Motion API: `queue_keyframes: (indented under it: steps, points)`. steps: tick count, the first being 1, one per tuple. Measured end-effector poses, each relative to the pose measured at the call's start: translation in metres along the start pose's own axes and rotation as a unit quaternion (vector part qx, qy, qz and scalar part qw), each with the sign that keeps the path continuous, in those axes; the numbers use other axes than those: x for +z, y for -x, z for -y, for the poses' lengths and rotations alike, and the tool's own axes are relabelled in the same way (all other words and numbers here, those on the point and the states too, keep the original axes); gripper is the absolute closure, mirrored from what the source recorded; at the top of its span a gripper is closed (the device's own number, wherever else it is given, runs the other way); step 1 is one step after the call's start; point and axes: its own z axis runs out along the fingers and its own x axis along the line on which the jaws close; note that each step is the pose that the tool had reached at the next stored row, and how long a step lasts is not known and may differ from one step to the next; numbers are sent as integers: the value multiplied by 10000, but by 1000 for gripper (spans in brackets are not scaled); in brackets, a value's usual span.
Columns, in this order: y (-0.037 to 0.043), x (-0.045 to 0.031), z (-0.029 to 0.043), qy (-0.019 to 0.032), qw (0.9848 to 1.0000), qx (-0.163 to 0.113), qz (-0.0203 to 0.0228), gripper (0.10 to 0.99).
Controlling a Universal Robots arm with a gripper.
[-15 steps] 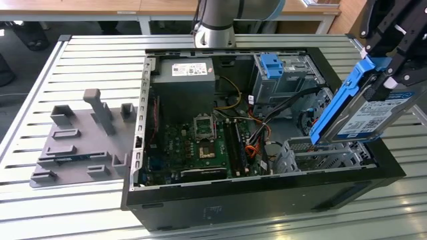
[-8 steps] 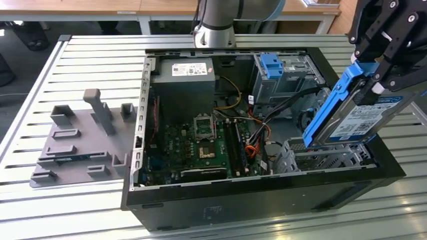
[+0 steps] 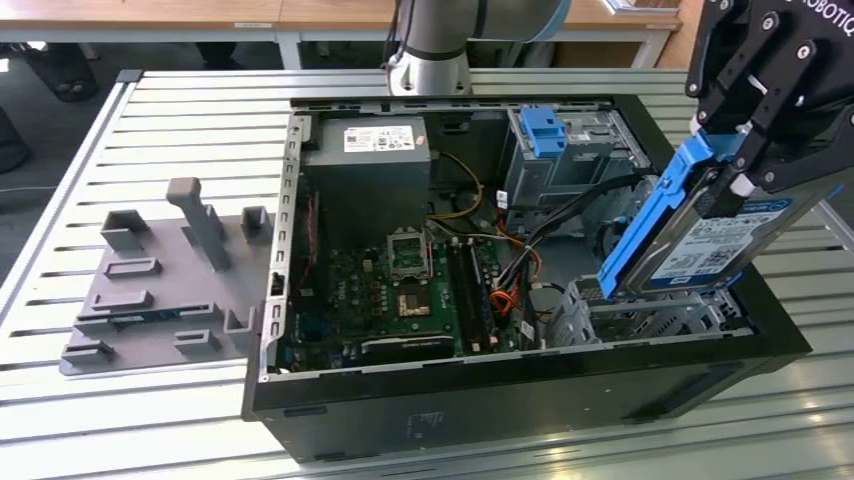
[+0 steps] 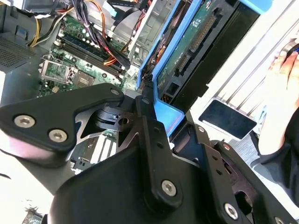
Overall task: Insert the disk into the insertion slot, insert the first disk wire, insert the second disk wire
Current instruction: 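Insert the disk into the insertion slot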
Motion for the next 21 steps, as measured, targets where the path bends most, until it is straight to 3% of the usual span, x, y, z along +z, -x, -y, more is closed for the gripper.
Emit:
queue_keyframes:
  steps: [21]
  points:
    - [95, 137, -6, 3, 10000, 0, 2, 722]
